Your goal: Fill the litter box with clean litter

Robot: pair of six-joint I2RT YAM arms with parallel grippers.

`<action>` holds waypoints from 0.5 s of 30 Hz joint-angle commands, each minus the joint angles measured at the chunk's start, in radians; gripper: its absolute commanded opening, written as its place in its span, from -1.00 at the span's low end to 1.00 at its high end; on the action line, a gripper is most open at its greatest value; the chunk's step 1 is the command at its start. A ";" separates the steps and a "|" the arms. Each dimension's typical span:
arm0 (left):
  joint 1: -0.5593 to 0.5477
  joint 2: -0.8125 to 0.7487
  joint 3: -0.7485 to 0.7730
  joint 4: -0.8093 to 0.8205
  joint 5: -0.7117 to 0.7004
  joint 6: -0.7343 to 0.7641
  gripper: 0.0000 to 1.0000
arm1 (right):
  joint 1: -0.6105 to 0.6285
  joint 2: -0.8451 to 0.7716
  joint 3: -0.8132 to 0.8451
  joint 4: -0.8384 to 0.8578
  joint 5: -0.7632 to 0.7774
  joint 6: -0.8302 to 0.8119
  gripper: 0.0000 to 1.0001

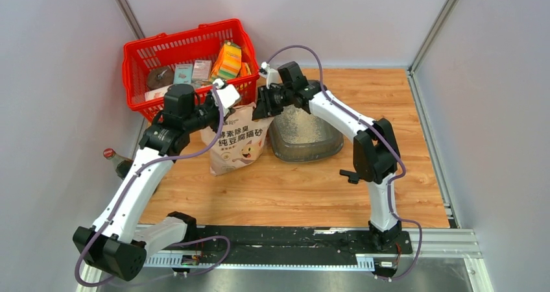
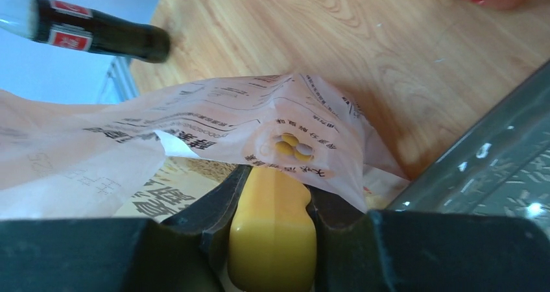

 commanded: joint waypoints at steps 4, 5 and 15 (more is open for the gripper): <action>-0.009 0.011 0.094 0.138 0.061 0.028 -1.00 | -0.015 0.031 -0.049 0.169 -0.319 0.296 -1.00; -0.009 0.016 0.097 0.136 0.060 0.030 -1.00 | -0.020 0.034 -0.046 0.179 -0.326 0.307 -1.00; -0.009 0.034 0.137 0.101 0.049 0.079 -1.00 | -0.095 0.020 -0.026 0.258 -0.378 0.393 -1.00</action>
